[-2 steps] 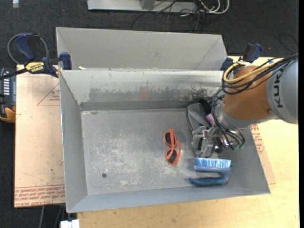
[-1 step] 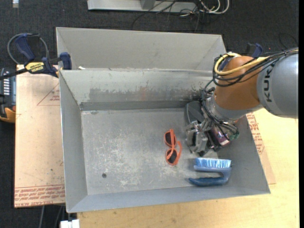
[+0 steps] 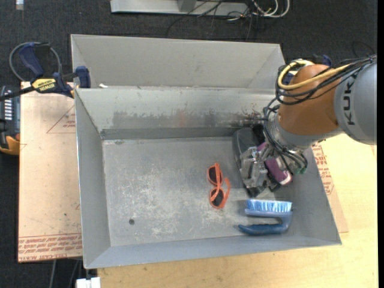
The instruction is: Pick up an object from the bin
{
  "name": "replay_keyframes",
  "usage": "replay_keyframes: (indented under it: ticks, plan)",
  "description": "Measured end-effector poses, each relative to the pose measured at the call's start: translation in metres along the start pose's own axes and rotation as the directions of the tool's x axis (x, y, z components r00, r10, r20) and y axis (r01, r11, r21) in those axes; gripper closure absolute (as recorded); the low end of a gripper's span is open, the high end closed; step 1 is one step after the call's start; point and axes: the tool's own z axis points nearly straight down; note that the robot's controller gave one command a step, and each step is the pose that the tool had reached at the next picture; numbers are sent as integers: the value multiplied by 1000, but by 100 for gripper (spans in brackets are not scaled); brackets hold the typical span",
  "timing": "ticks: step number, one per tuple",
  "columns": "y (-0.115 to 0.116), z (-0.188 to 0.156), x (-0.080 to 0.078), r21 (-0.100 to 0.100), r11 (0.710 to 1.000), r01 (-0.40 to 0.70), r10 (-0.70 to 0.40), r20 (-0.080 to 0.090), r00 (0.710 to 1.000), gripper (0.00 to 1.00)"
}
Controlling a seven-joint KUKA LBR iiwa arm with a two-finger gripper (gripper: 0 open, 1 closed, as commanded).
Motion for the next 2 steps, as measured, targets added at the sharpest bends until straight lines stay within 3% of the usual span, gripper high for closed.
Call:
replay_keyframes:
  ticks: [1,2]
  plan:
    - [-10,36,-2,-34,992,118,-118,-6,993,100]
    - [-23,34,1,-38,962,271,-271,6,963,100]
